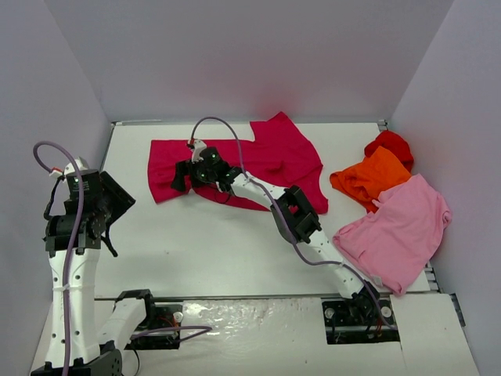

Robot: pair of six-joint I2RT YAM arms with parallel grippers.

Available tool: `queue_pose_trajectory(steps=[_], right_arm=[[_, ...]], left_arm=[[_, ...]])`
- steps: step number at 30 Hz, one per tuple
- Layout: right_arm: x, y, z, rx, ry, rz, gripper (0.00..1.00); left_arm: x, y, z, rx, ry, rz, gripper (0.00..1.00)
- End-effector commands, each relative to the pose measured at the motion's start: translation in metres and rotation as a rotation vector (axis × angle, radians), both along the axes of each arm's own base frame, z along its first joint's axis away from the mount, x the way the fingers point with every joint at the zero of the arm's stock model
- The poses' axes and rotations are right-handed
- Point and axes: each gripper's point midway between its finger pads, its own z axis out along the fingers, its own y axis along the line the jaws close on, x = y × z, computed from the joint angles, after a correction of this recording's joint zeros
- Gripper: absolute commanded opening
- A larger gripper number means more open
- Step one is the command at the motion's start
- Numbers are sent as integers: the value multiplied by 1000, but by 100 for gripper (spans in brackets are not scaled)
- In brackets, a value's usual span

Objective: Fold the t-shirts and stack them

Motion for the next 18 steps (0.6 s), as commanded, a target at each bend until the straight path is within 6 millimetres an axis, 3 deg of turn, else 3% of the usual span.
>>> queue_pose_trajectory(steps=[1, 6, 10, 14, 18], right_arm=[[-19, -13, -17, -33, 111, 17, 99], [-42, -22, -19, -67, 152, 34, 98], [-77, -29, -28, -110, 202, 72, 98], [-124, -32, -40, -168, 236, 124, 98], [-184, -25, -52, -210, 281, 221, 98]], left_arm=[[12, 2, 15, 14, -61, -6, 46], [12, 2, 15, 16, -66, -9, 46], [13, 1, 18, 11, -79, -11, 46], [12, 1, 21, 17, -88, -14, 46], [11, 2, 23, 30, -90, -21, 46]])
